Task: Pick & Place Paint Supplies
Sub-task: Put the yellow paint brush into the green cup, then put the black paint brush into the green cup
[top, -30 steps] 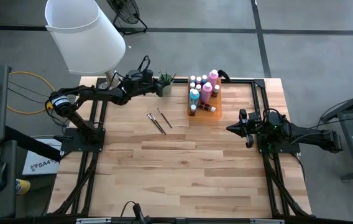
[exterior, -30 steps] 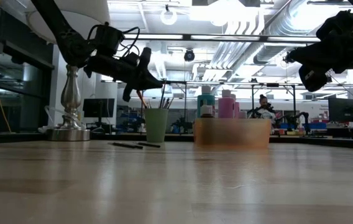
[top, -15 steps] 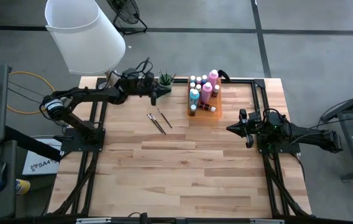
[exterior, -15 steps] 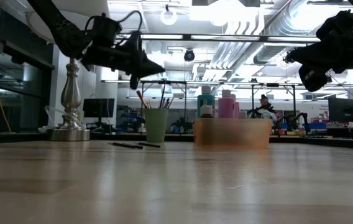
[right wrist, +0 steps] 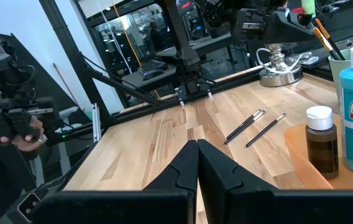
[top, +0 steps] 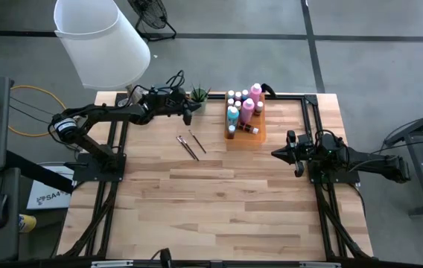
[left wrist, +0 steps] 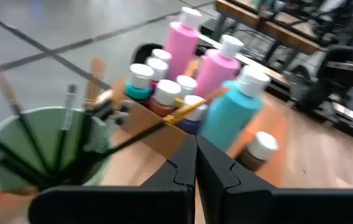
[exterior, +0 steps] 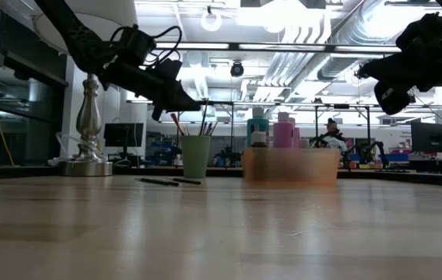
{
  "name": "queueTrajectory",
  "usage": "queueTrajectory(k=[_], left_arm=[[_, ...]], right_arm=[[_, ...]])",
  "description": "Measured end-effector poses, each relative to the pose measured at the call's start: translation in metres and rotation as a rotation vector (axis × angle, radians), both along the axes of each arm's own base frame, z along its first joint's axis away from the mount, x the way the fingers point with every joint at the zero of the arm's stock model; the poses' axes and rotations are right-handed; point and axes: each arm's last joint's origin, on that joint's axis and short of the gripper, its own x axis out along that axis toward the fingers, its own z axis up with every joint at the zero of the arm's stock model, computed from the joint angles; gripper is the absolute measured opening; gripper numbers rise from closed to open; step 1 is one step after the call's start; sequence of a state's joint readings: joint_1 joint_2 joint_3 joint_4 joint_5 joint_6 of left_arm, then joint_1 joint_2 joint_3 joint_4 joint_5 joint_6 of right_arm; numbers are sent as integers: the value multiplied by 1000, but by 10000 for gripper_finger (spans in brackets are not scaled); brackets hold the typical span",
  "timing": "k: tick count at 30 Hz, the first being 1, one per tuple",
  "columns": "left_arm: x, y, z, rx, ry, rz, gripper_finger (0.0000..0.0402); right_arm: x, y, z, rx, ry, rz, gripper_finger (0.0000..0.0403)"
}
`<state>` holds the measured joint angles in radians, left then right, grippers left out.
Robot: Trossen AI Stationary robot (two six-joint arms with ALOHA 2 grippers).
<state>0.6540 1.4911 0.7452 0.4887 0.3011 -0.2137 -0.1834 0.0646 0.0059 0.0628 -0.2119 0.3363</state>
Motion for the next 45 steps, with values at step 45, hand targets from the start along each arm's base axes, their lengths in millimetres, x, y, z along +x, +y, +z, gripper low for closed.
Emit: queueTrajectory(k=[45], left_arm=[[22, 18, 20, 48, 19, 41, 0]], right_arm=[[0, 0, 0, 0, 0, 0, 2]])
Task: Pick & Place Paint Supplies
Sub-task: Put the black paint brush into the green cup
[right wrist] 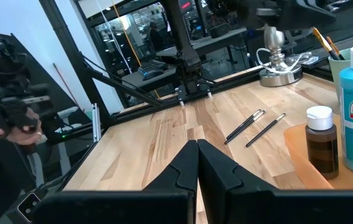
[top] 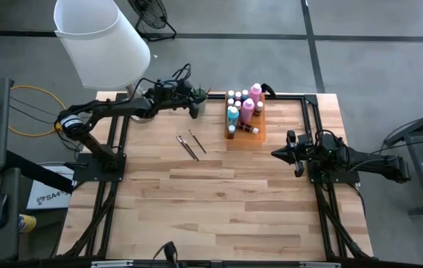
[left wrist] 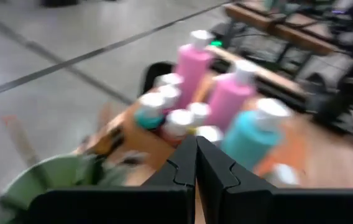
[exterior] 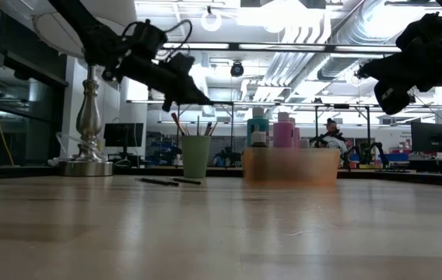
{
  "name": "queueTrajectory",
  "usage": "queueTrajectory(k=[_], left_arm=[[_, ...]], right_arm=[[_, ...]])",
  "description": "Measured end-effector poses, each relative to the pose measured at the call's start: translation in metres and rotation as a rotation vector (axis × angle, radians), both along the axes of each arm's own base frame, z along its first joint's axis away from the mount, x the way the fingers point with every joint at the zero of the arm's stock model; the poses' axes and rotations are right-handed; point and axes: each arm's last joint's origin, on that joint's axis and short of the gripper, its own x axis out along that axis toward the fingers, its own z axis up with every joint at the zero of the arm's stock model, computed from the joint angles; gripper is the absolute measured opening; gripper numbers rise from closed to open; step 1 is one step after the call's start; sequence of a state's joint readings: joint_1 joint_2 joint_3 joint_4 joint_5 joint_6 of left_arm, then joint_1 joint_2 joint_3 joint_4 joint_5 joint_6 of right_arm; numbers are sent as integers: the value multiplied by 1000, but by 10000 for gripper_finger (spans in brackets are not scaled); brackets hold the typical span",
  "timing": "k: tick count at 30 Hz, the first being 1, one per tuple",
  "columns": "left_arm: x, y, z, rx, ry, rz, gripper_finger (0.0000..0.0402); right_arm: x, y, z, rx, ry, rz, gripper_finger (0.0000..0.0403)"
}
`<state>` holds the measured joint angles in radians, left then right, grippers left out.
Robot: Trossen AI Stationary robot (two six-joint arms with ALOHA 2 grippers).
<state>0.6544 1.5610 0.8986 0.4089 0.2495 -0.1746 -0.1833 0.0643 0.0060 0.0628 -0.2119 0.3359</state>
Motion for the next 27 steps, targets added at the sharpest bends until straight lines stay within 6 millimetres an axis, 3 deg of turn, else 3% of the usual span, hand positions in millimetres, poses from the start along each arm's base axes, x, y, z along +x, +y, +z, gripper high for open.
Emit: queueTrajectory(k=[6, 13, 21, 27], left_arm=[[-19, -17, 22, -23, 59, -80, 0], [-44, -46, 23, -162, 273, -152, 0], [-42, -71, 12, -168, 442, -262, 0], [-41, -84, 6, -60, 585, -295, 0]], right_arm=[[0, 0, 0, 0, 0, 0, 2], [0, 0, 0, 0, 0, 0, 2], [0, 0, 0, 0, 0, 0, 2], [0, 0, 0, 0, 0, 0, 2]])
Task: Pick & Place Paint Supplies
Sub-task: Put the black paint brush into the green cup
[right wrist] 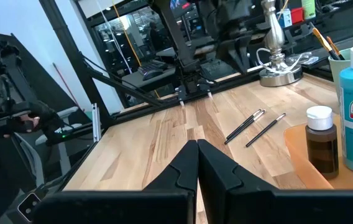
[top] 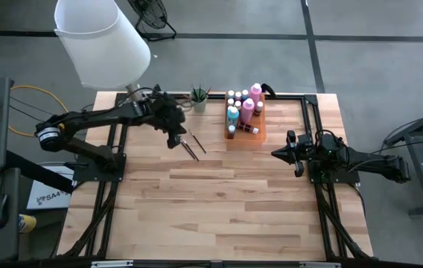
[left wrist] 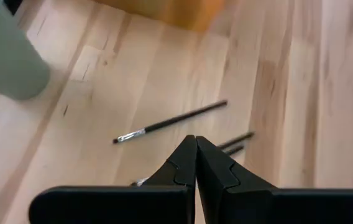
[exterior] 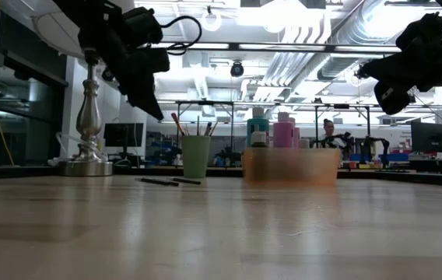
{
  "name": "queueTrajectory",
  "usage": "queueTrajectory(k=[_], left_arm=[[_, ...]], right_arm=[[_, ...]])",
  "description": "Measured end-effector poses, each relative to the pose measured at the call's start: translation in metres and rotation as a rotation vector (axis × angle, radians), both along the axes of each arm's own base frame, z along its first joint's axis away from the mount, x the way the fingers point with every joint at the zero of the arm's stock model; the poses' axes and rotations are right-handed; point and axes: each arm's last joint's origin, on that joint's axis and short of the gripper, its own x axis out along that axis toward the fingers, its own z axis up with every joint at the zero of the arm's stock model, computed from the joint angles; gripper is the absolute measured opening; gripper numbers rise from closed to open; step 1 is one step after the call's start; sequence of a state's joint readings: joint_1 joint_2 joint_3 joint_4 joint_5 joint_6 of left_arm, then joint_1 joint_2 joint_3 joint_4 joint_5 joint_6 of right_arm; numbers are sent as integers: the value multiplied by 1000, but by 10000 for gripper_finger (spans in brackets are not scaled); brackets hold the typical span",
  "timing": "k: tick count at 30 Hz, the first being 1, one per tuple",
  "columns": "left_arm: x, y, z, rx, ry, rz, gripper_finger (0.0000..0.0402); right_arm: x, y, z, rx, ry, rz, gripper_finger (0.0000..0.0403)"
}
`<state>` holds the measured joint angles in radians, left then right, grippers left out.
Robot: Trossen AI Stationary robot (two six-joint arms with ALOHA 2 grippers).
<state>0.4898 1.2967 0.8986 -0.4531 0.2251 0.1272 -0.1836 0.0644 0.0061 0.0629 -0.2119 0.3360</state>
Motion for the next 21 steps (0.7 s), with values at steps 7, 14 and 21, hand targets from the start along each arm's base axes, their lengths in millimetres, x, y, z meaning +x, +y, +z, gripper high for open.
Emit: queueTrajectory(k=[7, 14, 21], left_arm=[[1, -9, -7, 156, 118, -153, 42], [-8, -12, -13, 236, 247, -324, 143], [-7, -10, -32, 245, 413, -400, 168]], right_arm=[[0, 0, 0, 0, 0, 0, 2], [0, 0, 0, 0, 0, 0, 2], [0, 0, 0, 0, 0, 0, 2]])
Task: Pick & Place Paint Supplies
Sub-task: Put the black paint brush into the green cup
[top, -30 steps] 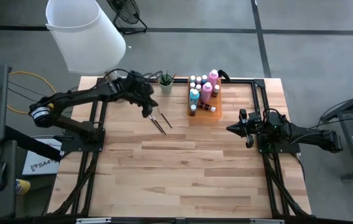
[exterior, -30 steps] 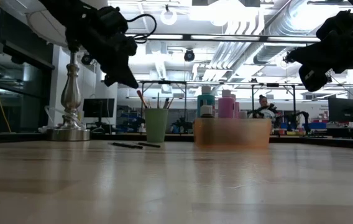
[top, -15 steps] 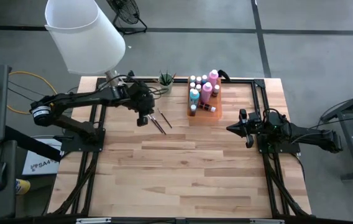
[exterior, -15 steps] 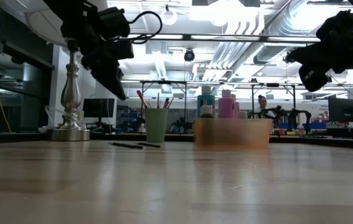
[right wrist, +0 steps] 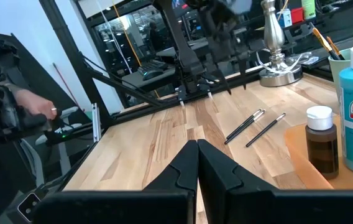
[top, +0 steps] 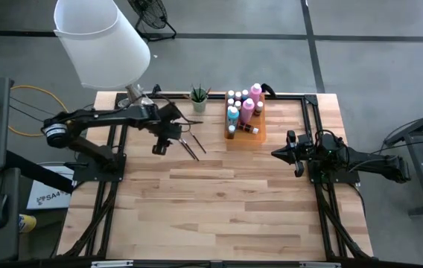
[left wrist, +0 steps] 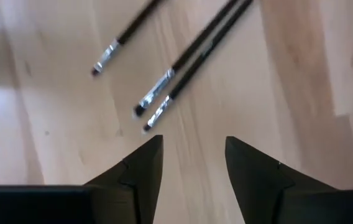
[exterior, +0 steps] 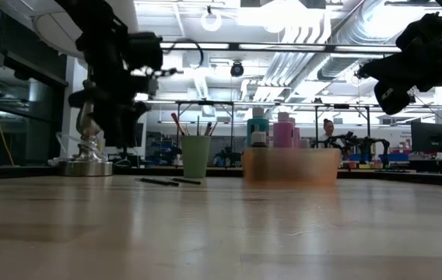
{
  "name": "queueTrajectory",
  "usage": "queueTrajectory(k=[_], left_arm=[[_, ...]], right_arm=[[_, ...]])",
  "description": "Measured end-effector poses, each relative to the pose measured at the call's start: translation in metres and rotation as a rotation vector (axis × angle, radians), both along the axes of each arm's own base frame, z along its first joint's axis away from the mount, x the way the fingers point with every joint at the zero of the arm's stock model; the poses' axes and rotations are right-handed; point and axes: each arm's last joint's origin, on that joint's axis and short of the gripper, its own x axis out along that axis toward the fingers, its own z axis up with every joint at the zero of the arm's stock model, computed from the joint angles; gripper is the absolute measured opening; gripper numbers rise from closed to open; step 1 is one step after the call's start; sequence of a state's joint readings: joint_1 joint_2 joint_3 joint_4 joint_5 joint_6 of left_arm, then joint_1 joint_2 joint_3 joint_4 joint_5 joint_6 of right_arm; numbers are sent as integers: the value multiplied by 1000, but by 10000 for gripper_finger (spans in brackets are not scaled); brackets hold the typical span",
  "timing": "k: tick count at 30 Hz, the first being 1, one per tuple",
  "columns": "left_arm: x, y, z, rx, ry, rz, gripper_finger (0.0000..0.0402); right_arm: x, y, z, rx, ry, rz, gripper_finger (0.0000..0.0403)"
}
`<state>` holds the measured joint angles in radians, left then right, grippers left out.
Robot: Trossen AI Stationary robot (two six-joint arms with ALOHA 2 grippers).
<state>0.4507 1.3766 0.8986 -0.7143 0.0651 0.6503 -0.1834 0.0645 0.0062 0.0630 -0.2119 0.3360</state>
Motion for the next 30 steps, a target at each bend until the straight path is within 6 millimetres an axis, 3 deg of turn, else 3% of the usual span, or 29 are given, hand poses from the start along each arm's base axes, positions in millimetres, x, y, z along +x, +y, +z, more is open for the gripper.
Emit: queueTrajectory(k=[5, 17, 26, 30], left_arm=[[7, 4, -20, -11, 94, -37, 168], [18, 11, -37, 61, 164, -218, 168], [40, 38, -29, 50, 216, -201, 168], [41, 46, -32, 58, 242, -292, 168]], right_arm=[[0, 0, 0, 0, 0, 0, 2], [0, 0, 0, 0, 0, 0, 2], [0, 0, 0, 0, 0, 0, 2], [0, 0, 0, 0, 0, 0, 2]])
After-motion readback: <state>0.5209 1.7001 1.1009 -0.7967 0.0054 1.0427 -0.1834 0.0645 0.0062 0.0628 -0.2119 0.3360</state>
